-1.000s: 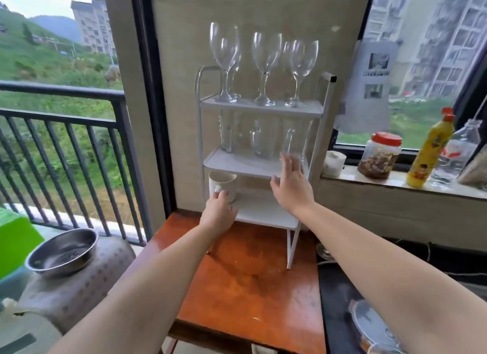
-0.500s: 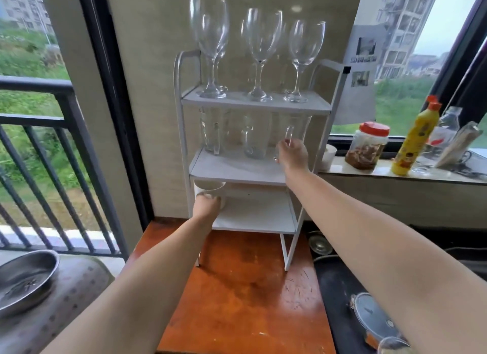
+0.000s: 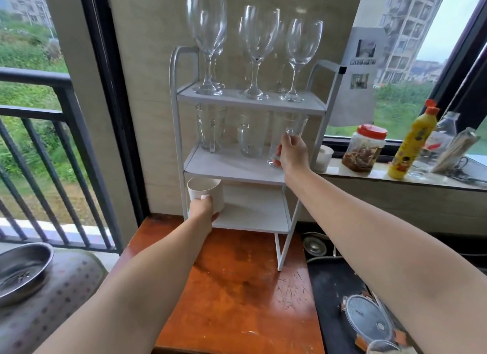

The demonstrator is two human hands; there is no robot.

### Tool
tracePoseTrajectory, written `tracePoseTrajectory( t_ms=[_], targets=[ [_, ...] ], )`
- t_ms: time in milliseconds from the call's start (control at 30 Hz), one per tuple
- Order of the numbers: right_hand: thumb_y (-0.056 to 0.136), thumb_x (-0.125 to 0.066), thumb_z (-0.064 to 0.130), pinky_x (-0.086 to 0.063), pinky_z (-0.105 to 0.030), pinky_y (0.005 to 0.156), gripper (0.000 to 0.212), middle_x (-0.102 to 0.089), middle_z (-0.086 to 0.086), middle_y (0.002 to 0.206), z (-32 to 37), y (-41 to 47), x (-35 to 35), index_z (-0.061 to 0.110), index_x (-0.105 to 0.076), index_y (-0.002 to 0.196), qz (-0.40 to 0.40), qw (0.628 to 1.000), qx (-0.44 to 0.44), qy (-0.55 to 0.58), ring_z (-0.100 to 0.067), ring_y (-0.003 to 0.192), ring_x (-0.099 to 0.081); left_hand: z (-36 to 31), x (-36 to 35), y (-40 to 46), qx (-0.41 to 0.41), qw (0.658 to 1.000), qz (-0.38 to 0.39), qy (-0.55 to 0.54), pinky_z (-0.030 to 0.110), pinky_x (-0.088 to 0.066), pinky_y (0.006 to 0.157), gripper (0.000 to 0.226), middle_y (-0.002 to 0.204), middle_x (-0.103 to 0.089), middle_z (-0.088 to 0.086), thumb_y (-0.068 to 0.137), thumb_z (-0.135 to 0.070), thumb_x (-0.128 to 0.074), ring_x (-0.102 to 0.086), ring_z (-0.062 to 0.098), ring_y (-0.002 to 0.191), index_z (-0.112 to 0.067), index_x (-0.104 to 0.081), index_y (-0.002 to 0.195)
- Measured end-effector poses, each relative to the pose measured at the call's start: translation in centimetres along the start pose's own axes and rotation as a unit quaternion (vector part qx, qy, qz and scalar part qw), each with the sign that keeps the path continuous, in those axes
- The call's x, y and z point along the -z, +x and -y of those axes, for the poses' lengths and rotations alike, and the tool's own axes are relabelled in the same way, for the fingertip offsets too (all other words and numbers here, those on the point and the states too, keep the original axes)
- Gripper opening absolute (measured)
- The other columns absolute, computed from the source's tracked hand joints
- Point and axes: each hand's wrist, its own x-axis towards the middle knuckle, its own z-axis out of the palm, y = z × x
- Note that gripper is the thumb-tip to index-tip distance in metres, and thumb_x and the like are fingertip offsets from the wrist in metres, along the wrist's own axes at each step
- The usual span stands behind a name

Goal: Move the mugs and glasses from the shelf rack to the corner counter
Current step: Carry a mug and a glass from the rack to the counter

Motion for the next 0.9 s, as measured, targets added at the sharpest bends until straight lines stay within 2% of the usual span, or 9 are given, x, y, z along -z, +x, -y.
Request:
tracePoseTrajectory(
  t_ms=[67,133,200,333,467,600,733,833,900],
  targets=[
    [0.102,-0.034,0.026,-0.038,-0.021,0.044,0.029,-0.043,0.0,0.065,0.2,-0.9,0.2,0.015,-0.043,0.076,0.011,1.0,0.001,-0.006,-0.012,0.052,-0.039,0.0,0.6,-0.6,0.006,0.999,0.008,-0.034,0.035,-0.053,0.067,0.04,0.135,-0.047,0.022,0.095,-0.013,-0.043,-0.053,0.033,0.114,-0.001,-0.045,0.133],
    [0.102,-0.034,0.026,-0.037,-0.022,0.046,0.029,-0.042,-0.001,0.064,0.5,-1.9,0.4,0.014,-0.043,0.077,0.024,1.0,0.003,-0.008,-0.012,0.053,-0.038,0.3,1.3,-1.7,-0.001,0.999,0.015,-0.044,0.033,-0.051,0.064,0.04,0.122,-0.051,0.021,0.095,-0.012,-0.044,-0.054,0.025,0.092,-0.001,-0.046,0.133],
    [0.102,-0.035,0.026,-0.036,-0.022,0.046,0.03,-0.04,-0.001,0.063,0.7,-3.2,0.8,0.014,-0.042,0.075,0.039,0.999,0.003,-0.002,-0.011,0.052,-0.036,0.8,1.8,-3.1,-0.019,0.999,0.022,-0.028,0.031,-0.048,0.055,0.039,0.1,-0.048,0.014,0.095,-0.011,-0.043,-0.045,0.017,0.068,0.002,-0.047,0.131],
    [0.101,-0.036,0.023,-0.037,-0.02,0.044,0.031,-0.039,0.0,0.06,1.0,-5.7,1.6,0.014,-0.041,0.071,0.072,0.997,0.004,0.019,-0.01,0.05,-0.037,1.7,2.4,-5.4,-0.041,0.998,0.04,-0.021,0.03,-0.045,0.049,0.037,0.071,-0.039,0.004,0.092,-0.006,-0.043,-0.039,0.015,0.06,0.007,-0.049,0.126],
    [0.101,-0.037,0.022,-0.035,-0.014,0.037,0.028,-0.038,0.001,0.06,1.2,-8.6,2.7,0.013,-0.042,0.075,0.094,0.995,0.022,0.034,-0.008,0.047,-0.036,2.4,3.3,-8.4,-0.058,0.996,0.063,-0.006,0.023,-0.044,0.042,0.042,0.067,-0.037,0.004,0.092,-0.006,-0.043,-0.038,0.015,0.057,0.007,-0.045,0.132],
    [0.099,-0.039,0.022,-0.04,-0.016,0.04,0.028,-0.04,0.002,0.06,1.5,-11.5,3.8,0.014,-0.045,0.074,0.096,0.994,0.023,0.051,-0.003,0.04,-0.041,2.7,4.7,-11.2,-0.073,0.994,0.081,0.006,0.016,-0.043,0.035,0.046,0.065,-0.037,0.004,0.092,-0.007,-0.043,-0.037,0.015,0.056,0.006,-0.041,0.136],
    [0.096,-0.043,0.026,-0.04,-0.021,0.047,0.029,-0.042,0.005,0.056,1.0,-14.8,5.6,0.018,-0.047,0.069,0.057,0.997,0.009,0.06,-0.006,0.048,-0.041,3.3,5.9,-14.7,-0.076,0.991,0.107,0.032,0.023,-0.041,0.044,0.025,0.062,-0.035,0.003,0.093,-0.01,-0.046,-0.036,0.015,0.052,-0.016,-0.048,0.117],
    [0.095,-0.046,0.029,-0.041,-0.023,0.049,0.032,-0.044,0.006,0.052,-0.4,-17.8,7.5,0.018,-0.047,0.065,0.018,0.998,-0.017,0.058,-0.006,0.045,-0.043,4.6,7.5,-17.4,-0.074,0.988,0.125,0.061,0.024,-0.039,0.043,0.043,0.061,-0.037,0.002,0.094,-0.012,-0.047,-0.036,0.015,0.051,0.004,-0.044,0.134],
    [0.094,-0.048,0.03,-0.04,-0.024,0.048,0.034,-0.044,0.008,0.047,-1.7,-20.4,9.0,0.018,-0.045,0.063,-0.007,0.998,-0.038,0.055,-0.005,0.041,-0.043,5.8,8.9,-19.6,-0.069,0.982,0.153,0.083,0.023,-0.042,0.04,0.043,0.063,-0.039,0.002,0.094,-0.012,-0.047,-0.039,0.015,0.054,0.006,-0.044,0.133]
  ],
)
